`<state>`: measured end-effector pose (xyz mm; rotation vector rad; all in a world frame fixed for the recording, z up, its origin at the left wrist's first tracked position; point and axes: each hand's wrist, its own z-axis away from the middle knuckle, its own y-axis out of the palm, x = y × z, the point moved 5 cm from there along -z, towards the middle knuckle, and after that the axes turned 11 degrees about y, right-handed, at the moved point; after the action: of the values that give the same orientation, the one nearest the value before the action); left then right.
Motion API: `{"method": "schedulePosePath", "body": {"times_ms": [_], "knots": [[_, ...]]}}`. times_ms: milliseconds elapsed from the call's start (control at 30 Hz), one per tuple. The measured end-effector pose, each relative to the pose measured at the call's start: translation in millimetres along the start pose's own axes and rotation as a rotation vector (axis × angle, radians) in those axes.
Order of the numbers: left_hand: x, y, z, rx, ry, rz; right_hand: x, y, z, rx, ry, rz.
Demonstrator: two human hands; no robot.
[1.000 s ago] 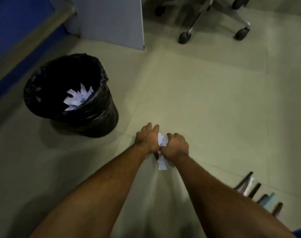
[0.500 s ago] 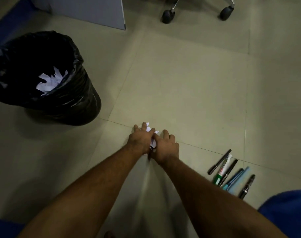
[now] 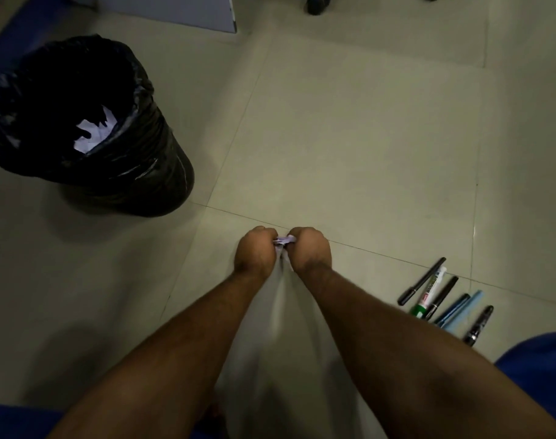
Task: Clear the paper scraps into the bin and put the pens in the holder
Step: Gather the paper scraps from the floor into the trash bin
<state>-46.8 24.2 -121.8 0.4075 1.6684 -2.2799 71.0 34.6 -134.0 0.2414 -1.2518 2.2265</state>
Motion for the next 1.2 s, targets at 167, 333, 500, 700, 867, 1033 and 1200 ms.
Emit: {"method": "schedulePosePath", "body": {"times_ms": [167, 333, 500, 700, 867, 1033, 1200], "knots": [[6, -21, 8, -0.147, -0.181, 0.271, -6, -6, 4, -0.057, 0.159, -0.356], [8, -59, 11, -0.282, -0.233, 0.381, 11, -21, 11, -0.026, 0.283, -0.708], [4, -132, 0, -0.403, -0.148, 0.499, 72, -53, 24, 0.064, 0.154, -0.936], [11, -246, 4, -0.613, -0.022, 0.340, 172, -91, 49, 0.082, -0.009, -1.032], [49, -327, 28, -0.795, -0.065, 0.277, 273, -97, 79, 0.028, -0.226, -0.886], [114, -365, 33, -0.775, -0.191, 0.236, 345, -92, 102, 0.019, -0.412, -0.514], [132, -347, 20, -0.583, -0.196, 0.132, 354, -82, 99, 0.008, -0.412, -0.358]]}}
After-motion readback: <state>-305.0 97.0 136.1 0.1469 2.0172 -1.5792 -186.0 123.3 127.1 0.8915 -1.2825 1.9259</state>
